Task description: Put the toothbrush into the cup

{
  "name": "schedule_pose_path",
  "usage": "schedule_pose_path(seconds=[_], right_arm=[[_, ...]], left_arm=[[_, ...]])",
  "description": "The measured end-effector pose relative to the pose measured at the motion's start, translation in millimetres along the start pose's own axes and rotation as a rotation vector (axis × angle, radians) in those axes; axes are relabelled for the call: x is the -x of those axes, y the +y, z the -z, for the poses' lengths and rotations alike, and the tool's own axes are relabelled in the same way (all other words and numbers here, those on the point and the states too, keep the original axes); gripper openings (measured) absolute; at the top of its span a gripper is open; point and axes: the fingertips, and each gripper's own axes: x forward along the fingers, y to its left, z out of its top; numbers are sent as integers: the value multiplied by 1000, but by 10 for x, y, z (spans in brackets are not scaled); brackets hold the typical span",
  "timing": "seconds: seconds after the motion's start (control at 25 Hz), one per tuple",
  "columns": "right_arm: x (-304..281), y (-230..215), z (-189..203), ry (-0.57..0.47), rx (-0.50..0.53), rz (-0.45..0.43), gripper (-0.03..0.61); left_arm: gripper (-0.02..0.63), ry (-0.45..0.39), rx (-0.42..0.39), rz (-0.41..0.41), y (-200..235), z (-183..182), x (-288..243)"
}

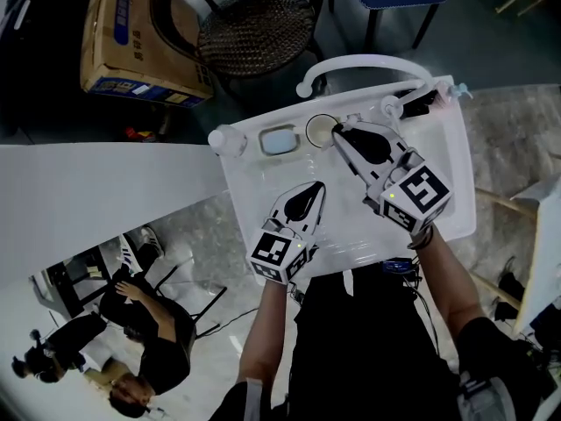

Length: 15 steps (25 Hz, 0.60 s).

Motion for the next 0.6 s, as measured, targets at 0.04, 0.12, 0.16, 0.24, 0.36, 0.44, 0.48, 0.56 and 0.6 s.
schedule_pose_path(seconds=[0.04,0.12,0.16,0.24,0.36,0.44,0.48,0.56,0.6], right_arm=[[-32,-38,13,0,0,4,26],[-102,-112,45,2,2,17,26],[-134,-150,58,4,0,30,26],[-191,-218,87,11,-9,56,26],[-287,-288,177,22,-23,73,26],[-346,-324,248,31,-36,79,26],[-372,-339,278,33,-45,81,26],[-417,-363,337,37,-63,84,26],[-436,-372,371,42,-68,86,26]], left_arm=[[12,0,2,-3,21,-2,0],[12,-2,10,-11,57,2,15],[12,-3,16,-16,70,10,25],[12,-4,31,-23,83,39,49],[12,-1,51,-29,87,108,89],[12,5,57,-29,81,149,112],[12,7,58,-28,78,160,122],[12,12,61,-28,80,186,142],[12,12,62,-29,82,192,150]])
